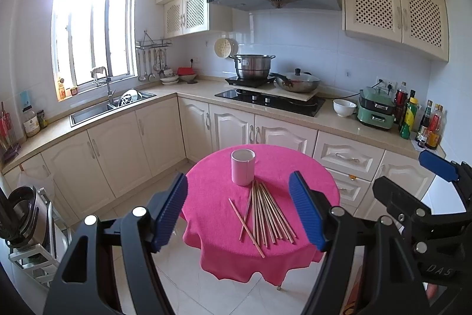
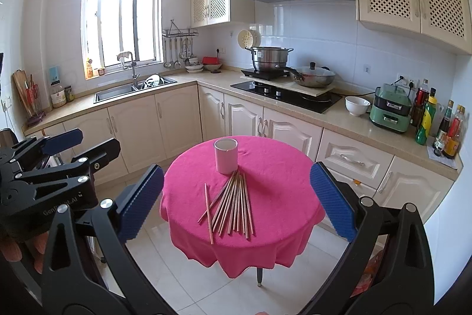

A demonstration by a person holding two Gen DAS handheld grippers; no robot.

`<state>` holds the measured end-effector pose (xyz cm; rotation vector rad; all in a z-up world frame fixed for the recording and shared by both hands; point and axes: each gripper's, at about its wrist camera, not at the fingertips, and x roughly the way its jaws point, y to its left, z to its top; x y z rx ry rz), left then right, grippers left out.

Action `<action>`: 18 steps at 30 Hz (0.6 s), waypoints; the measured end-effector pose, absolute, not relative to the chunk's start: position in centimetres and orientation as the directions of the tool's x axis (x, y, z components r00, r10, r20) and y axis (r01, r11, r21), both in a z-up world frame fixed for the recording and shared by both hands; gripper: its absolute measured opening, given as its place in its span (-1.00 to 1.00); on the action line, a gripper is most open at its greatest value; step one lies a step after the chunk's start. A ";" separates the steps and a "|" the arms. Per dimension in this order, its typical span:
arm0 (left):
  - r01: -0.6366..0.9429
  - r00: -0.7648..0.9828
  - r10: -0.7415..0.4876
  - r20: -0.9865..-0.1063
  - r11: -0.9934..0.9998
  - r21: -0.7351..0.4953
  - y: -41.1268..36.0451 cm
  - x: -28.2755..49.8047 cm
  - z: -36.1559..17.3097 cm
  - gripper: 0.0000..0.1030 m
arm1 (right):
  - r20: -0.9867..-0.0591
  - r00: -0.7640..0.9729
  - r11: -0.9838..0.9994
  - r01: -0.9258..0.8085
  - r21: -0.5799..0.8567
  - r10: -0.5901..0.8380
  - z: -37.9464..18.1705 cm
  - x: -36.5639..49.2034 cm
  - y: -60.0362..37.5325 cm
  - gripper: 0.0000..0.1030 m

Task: Organize utensils
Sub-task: 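Move both grippers toward the pink table with the chopsticks and cup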

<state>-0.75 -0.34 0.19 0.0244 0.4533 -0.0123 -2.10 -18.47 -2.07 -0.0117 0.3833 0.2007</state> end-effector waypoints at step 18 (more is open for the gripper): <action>0.036 0.885 -0.031 -0.465 0.999 0.003 -0.7 0.0 -0.3 0.36 | -0.402 0.897 0.982 -0.185 0.031 0.182 -2.5 -1.5 -18.6 0.88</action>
